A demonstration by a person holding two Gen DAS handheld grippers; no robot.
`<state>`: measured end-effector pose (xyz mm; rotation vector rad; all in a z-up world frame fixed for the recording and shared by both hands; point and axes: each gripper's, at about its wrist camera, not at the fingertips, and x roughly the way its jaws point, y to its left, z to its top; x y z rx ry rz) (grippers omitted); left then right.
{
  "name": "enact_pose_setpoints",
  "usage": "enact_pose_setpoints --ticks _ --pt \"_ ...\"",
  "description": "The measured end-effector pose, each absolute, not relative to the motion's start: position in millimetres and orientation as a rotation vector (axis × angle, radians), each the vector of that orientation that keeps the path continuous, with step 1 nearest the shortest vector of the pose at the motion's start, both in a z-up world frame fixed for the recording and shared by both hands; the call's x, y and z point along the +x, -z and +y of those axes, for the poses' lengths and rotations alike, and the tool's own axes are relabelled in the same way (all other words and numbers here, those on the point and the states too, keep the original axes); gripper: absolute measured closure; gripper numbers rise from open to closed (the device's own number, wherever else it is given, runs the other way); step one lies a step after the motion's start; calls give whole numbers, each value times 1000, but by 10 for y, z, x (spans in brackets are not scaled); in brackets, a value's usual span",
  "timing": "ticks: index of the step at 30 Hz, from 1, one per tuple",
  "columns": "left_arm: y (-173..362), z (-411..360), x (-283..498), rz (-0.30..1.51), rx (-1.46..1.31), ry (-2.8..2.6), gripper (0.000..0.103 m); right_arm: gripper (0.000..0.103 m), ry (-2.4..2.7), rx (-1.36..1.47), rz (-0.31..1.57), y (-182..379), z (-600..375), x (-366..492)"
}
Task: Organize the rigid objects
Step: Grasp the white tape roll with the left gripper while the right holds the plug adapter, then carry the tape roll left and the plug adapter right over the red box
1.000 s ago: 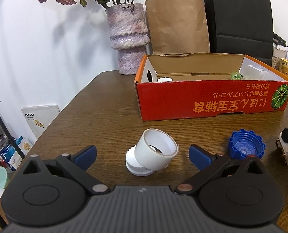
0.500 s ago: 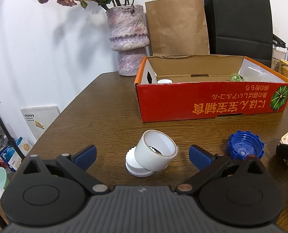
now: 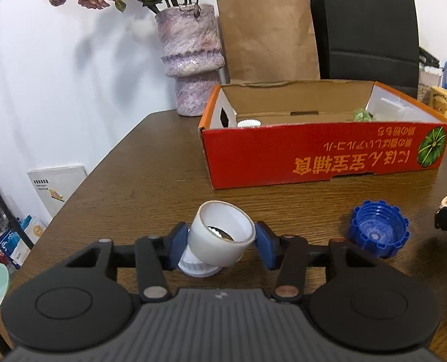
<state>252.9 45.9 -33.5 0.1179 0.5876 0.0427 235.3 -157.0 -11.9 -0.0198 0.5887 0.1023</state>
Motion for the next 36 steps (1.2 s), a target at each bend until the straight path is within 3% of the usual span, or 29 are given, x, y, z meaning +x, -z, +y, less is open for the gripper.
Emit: enact_pose_setpoints --ticks 36 --pt "-23 344 2345 469 24 -51 53 43 -114 30 462 -163 -1644 2254"
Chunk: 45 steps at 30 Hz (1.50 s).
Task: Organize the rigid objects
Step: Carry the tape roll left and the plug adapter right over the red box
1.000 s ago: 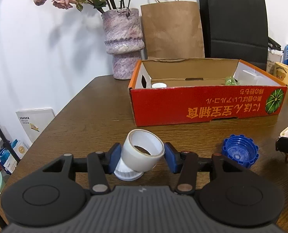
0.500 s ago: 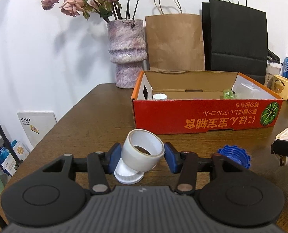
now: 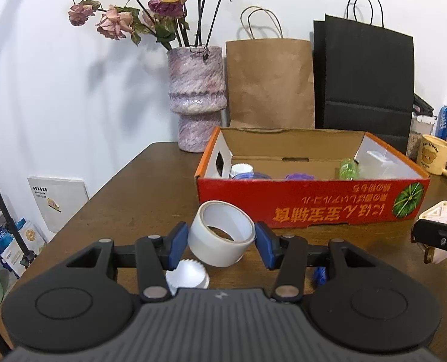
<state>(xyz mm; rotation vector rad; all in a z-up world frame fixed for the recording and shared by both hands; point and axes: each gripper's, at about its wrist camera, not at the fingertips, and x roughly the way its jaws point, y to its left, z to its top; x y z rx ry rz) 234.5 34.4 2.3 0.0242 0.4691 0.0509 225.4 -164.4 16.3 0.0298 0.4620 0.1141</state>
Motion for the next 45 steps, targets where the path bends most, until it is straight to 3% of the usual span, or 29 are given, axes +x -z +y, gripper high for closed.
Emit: enact_pose_setpoints --ticks 45 --pt "-417 -103 3313 374 -82 -63 53 43 -88 75 299 -524 -1728 3226"
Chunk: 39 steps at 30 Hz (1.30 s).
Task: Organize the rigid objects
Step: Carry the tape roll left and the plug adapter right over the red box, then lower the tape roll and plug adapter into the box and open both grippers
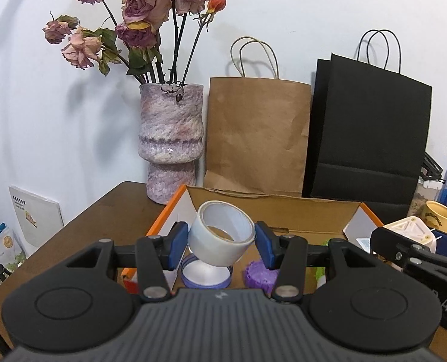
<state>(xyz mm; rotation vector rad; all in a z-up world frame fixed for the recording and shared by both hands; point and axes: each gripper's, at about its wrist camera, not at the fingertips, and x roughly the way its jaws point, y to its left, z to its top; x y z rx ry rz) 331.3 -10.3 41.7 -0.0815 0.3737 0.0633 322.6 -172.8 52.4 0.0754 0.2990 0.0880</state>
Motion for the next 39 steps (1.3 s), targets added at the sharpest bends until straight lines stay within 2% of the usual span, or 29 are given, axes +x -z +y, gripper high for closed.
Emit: enact_pose_setpoints --ticks 30,31,32,33,34,35,36,39 --pt "-236 -86 4104 412 -9 -80 51 43 -112 -5 371 -306 -1716 4048" --pt "-233 -84 4104 413 -8 -80 47 44 -114 1 381 -304 -1726 4058" --pt "-231 -83 4103 415 -9 -80 36 44 -112 9 386 -303 -1743 4061" --pt "-235 -82 4099 413 -9 -82 29 38 -108 15 389 -306 -1757 4061" --pt "-241 -84 4088 405 -8 -87 17 33 -106 16 395 -309 -1769 4061" --pt "-248 -86 4075 395 -5 -94 6 21 -107 17 399 -311 -1780 4057" --pt "-258 -88 4067 387 -3 -97 1 11 -103 17 397 -311 -1791 4048" --pt "-280 -81 4050 378 -10 -97 0 0 -87 15 386 -310 -1812 4033"
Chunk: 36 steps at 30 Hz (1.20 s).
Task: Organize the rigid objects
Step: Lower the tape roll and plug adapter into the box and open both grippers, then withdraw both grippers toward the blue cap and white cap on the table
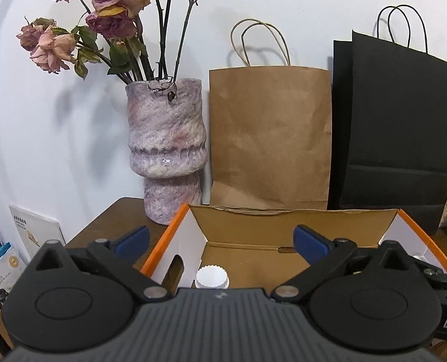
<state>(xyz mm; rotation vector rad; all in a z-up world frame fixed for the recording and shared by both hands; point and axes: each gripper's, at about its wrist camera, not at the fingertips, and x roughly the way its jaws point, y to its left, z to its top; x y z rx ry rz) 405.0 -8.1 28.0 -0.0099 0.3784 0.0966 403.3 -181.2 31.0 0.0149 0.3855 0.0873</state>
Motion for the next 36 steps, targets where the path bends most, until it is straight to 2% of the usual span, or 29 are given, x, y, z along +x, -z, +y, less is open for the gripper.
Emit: enact_pose_setpoints --ticks 19,36 --pt "-318 -88 3985 390 -9 -99 0 0 -87 33 368 -347 -1860 3932" --pt "-333 6 3598 408 -31 -111 0 0 -85 30 365 -324 -1844 3588"
